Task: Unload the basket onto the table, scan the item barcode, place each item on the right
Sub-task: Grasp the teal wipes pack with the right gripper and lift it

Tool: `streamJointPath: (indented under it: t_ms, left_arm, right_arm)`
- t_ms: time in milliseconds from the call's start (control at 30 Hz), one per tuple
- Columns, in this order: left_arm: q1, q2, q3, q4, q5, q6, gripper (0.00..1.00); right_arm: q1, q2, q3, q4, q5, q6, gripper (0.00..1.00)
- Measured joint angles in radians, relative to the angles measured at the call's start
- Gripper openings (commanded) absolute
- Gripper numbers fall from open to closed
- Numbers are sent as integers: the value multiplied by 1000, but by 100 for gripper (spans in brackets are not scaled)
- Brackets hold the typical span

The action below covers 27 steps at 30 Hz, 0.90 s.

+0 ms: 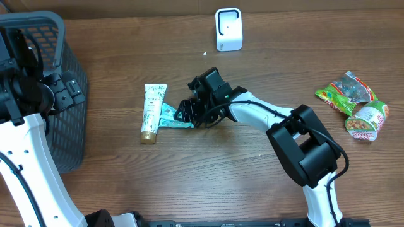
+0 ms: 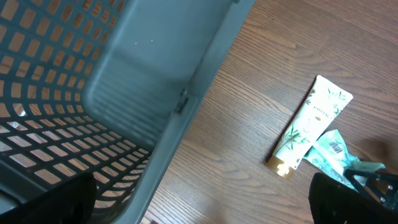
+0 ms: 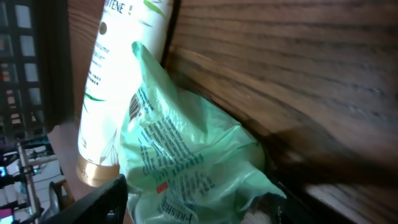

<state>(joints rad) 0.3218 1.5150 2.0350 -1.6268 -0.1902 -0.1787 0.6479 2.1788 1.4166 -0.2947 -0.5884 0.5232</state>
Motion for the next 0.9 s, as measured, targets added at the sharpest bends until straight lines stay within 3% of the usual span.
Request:
streamJointPath:
  t_ms: [167,300,567,700,900]
  left_arm:
    - [0,0,0,0,0,0,100]
    - [0,0,0,0,0,0,100]
    - [0,0,0,0,0,0,100]
    - [0,0,0,0,0,0,100]
    - [0,0,0,0,0,0,100]
  right_arm:
    - [-1,25,0,18,-28,8,25]
    - [-11,38,0,21,-56,11,11]
    - [-72,38,-3,-2,-185,-9,4]
    - [-155,9,-6,-101,-251,-89,4]
    - [-283,-224,-19,-251,-269,-211,4]
